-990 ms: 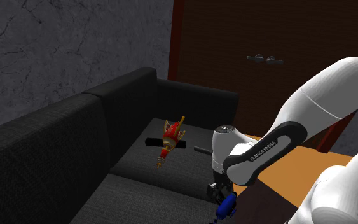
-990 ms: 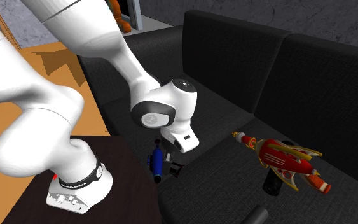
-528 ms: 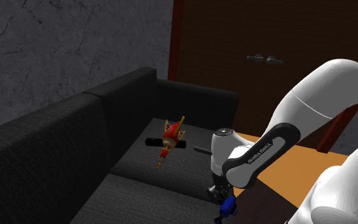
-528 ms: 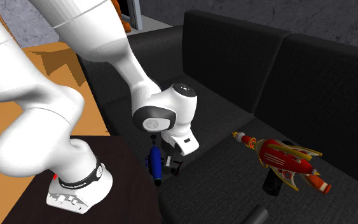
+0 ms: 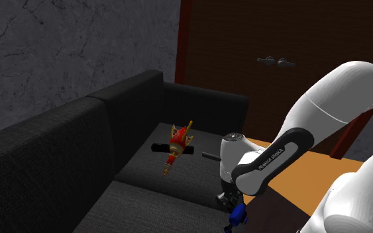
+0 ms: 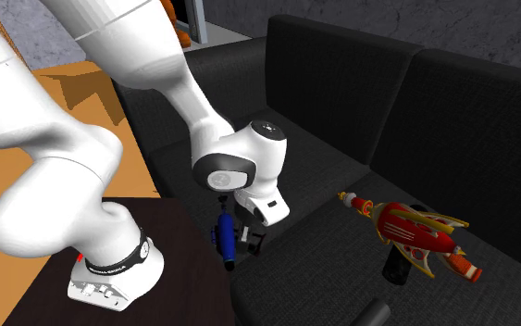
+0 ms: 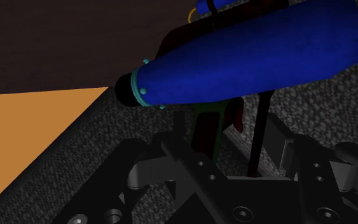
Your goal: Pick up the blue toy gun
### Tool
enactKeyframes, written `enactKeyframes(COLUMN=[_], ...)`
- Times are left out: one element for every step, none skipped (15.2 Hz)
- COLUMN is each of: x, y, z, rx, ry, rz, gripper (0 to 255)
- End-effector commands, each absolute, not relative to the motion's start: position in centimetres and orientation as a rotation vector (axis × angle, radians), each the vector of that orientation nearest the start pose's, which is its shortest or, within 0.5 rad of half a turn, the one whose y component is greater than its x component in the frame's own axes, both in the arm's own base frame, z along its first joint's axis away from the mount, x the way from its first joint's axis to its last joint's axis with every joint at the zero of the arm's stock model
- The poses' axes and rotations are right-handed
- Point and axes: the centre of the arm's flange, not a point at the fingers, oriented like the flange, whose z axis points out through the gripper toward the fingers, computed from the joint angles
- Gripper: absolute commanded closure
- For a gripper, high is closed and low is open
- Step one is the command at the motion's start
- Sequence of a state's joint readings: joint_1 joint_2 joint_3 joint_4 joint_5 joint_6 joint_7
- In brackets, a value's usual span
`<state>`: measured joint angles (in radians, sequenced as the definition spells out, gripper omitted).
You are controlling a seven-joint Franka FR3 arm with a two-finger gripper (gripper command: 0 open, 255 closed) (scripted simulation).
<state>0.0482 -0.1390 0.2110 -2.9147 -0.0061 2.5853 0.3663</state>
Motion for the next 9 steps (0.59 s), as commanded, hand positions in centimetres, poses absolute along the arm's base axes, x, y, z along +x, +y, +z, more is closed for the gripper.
enactKeyframes(x=[30.8, 30.8, 30.8, 30.8, 30.8, 30.8, 30.8, 30.8, 30.8], y=[7.7, 7.7, 7.7, 7.7, 7.7, 7.7, 7.7, 7.7, 7.7], z=[21.4, 21.9, 22.4, 23.0, 23.5, 24.0, 24.6, 25.1, 25.6], rx=[-3.214, -3.214, -3.214, -3.214, -3.214, -3.214, -3.214, -3.214, -3.214], ry=[0.17, 0.17, 0.17, 0.17, 0.17, 0.17, 0.17, 0.17, 0.17], rz=[0.283, 0.283, 0.283, 0.283, 0.283, 0.283, 0.283, 0.283, 0.283], gripper=[255, 255, 255, 255, 255, 255, 255, 255, 255])
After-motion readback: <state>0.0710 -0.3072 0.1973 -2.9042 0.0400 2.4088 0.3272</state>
